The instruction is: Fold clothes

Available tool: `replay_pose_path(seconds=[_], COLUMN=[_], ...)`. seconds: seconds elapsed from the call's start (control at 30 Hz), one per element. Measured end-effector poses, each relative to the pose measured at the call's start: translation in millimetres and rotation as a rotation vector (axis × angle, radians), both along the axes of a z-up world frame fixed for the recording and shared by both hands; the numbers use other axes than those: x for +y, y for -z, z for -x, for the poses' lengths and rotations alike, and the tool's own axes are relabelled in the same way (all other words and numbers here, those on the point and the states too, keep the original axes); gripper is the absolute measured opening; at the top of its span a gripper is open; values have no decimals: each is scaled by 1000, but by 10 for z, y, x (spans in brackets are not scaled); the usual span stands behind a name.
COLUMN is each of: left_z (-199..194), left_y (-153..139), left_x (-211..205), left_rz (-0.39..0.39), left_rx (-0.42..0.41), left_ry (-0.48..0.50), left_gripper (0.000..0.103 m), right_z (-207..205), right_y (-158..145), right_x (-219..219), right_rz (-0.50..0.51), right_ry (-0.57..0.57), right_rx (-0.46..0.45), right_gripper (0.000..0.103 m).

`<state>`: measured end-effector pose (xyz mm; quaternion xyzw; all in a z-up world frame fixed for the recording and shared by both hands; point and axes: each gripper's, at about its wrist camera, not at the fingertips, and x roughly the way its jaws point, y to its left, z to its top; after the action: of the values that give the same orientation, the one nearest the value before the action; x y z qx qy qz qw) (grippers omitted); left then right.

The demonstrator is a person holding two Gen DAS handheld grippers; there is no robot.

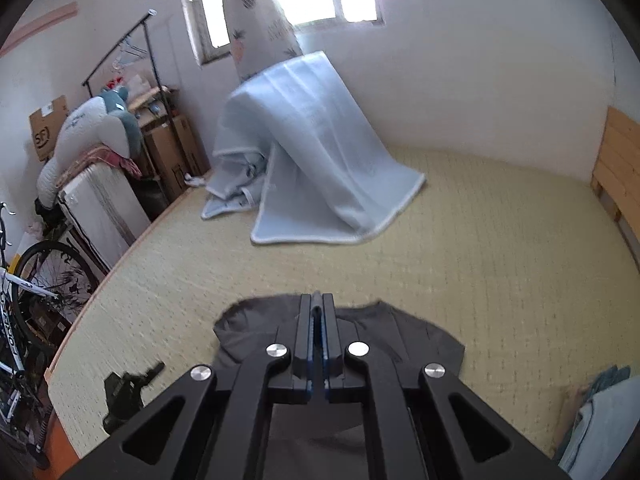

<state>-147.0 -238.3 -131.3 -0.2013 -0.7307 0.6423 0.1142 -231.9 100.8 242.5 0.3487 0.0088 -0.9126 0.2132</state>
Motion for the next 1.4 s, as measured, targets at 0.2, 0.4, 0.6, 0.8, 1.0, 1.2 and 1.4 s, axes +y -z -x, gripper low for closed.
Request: replay_pose_path(seconds=[0.2,0.4,0.6,0.8,1.0,1.2,1.4], left_z=[-17,108,181,290,367,316,287], left_y=[-17,15,118,151,226,282,277], left_x=[148,143,114,55,111,94,52], left_rz=[21,45,23,14,-13,-13,14], left_rx=[-60,-108,-151,-156,-194,-230,-222], left_ry=[84,70,43,25,34,5,-43], left_gripper=[72,72,72,67,41,6,5], right_z=[-61,-184,-277,-299,-262,-221,-77], right_y=[-454,-712,-937,-1019,-934,-830,-554], right_x=[-485,-936,-1128,-1204,-1125,-969,-725], right_rz=[-32,-43,-44,-58,-71,-79,-103], right_ry=[-52,-99,-120,-126,-117,-111,-103], right_rx=[79,111,141,146,130,117,73], right_gripper=[0,0,0,0,0,0,0])
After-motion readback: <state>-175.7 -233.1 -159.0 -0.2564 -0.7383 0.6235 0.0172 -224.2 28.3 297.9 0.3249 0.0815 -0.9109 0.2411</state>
